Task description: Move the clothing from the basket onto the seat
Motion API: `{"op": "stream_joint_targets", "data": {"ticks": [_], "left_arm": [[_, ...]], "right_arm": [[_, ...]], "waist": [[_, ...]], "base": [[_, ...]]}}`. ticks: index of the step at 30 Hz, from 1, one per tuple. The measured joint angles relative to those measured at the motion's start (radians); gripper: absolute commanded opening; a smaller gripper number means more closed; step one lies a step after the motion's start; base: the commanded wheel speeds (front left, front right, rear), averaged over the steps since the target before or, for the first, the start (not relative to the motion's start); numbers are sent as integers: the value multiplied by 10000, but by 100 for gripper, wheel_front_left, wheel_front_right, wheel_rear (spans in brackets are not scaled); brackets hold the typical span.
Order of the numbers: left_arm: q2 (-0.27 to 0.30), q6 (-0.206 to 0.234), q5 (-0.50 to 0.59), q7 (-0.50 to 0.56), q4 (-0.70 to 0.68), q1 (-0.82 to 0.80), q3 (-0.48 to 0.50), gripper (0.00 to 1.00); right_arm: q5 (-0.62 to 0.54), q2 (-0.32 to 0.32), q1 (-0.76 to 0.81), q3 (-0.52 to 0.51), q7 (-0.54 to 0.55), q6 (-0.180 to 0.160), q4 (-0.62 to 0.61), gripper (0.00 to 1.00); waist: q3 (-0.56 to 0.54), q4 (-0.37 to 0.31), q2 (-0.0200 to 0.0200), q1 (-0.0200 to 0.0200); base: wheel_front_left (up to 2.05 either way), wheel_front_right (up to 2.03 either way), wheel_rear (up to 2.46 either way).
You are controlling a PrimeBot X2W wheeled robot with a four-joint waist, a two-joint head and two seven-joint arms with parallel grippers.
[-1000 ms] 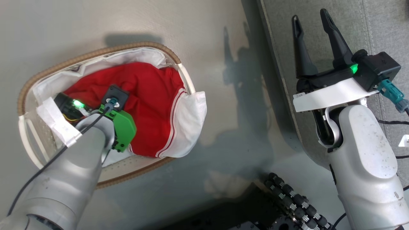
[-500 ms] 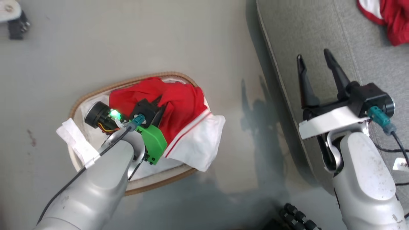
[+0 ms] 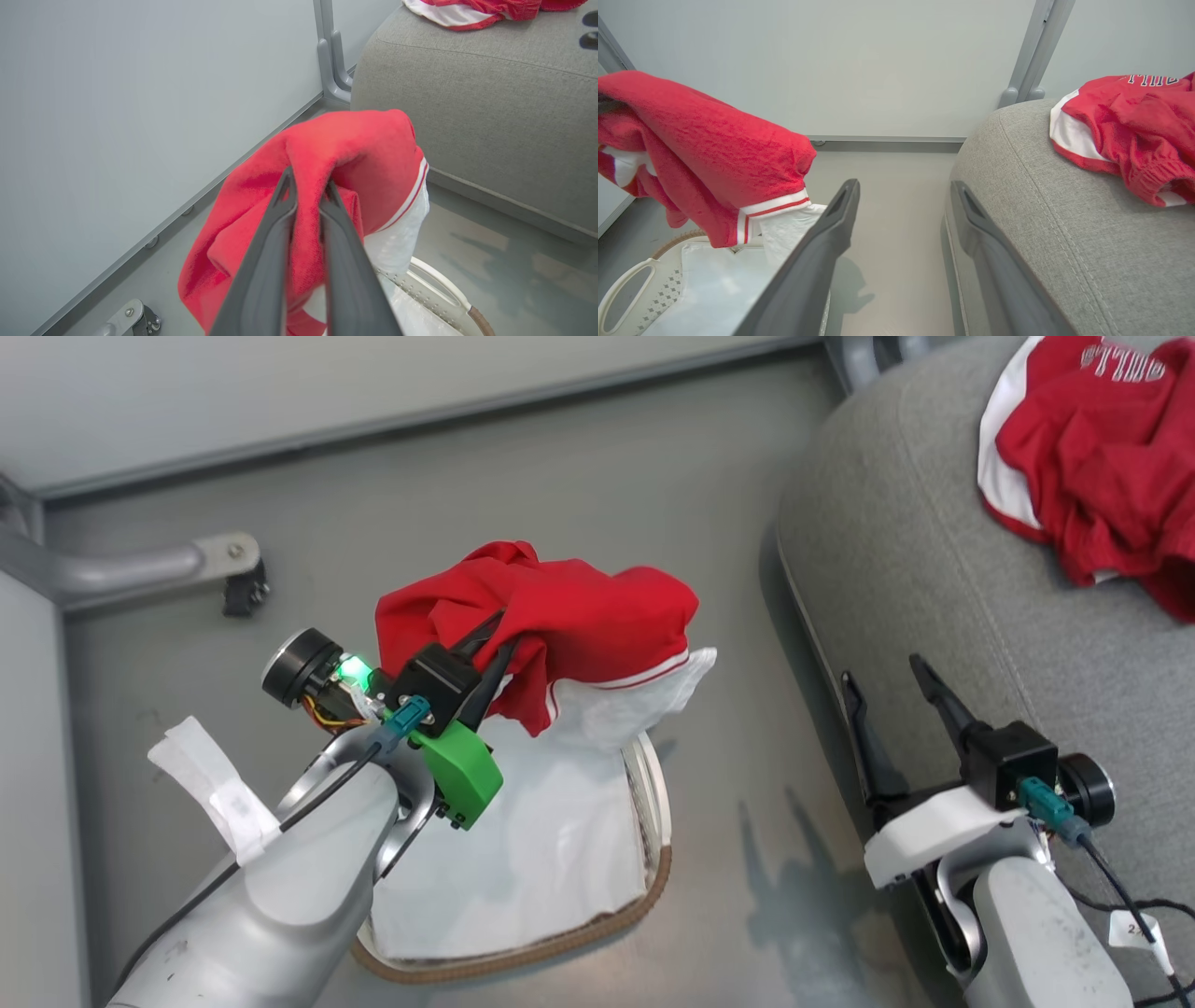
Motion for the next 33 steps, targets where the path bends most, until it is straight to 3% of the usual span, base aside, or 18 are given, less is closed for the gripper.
{"op": "stream_joint_targets", "data": {"ticks": [16,33], "left_arm": [[416,-50,-67,0,-859,-1635,-623,0],[487,-52,-447,59,-876,-2789,-1070,0]], "right_arm": [[-17,-6,724,573,0,0,-50,100],[378,0,709,2650,0,0,-232,100]], "waist": [[-2926,500,0,0],[-3327,689,0,0]], "base": [[0,0,0],[0,0,0]]}}
